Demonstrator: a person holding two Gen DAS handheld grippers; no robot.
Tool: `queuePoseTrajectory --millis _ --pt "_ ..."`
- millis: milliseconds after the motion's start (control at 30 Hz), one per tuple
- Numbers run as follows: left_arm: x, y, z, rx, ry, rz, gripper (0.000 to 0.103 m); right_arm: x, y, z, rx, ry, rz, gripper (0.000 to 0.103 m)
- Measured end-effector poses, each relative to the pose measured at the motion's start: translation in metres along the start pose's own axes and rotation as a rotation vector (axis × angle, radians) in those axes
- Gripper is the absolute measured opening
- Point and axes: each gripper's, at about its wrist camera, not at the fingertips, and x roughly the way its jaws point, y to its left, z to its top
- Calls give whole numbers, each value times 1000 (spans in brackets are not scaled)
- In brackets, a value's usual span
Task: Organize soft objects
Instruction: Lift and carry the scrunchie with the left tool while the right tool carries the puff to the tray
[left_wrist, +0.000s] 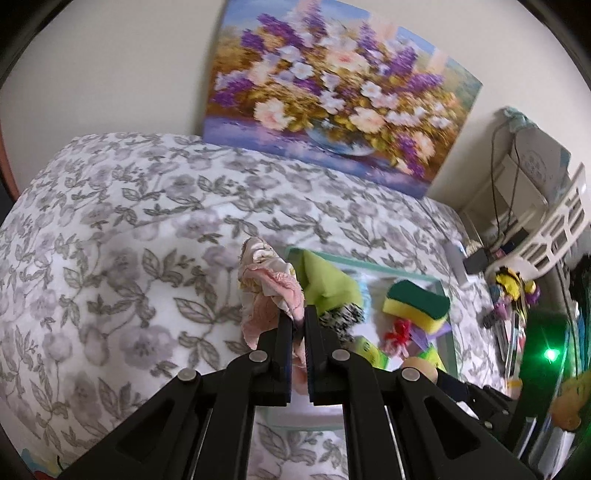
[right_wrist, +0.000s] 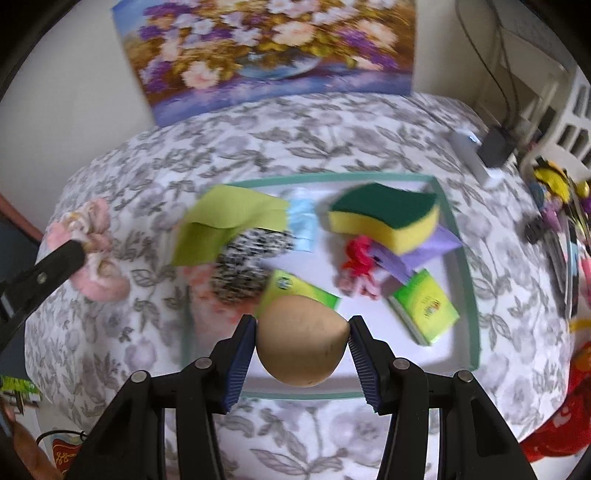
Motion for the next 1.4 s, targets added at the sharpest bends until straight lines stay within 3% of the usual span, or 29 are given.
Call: queuePoseTrajectory --millis 367,700,1300,1400 --pt "29 -54 -27 157 113 50 6 11 -41 0 65 55 -44 54" --pt "39 -86 -44 243 136 81 6 12 -66 -1 101 67 -62 54" --pt "53 -86 -46 267 155 131 7 16 -66 -1 98 81 -54 54" --pt "56 -86 -46 266 161 130 17 16 -65 -1 93 80 -51 55"
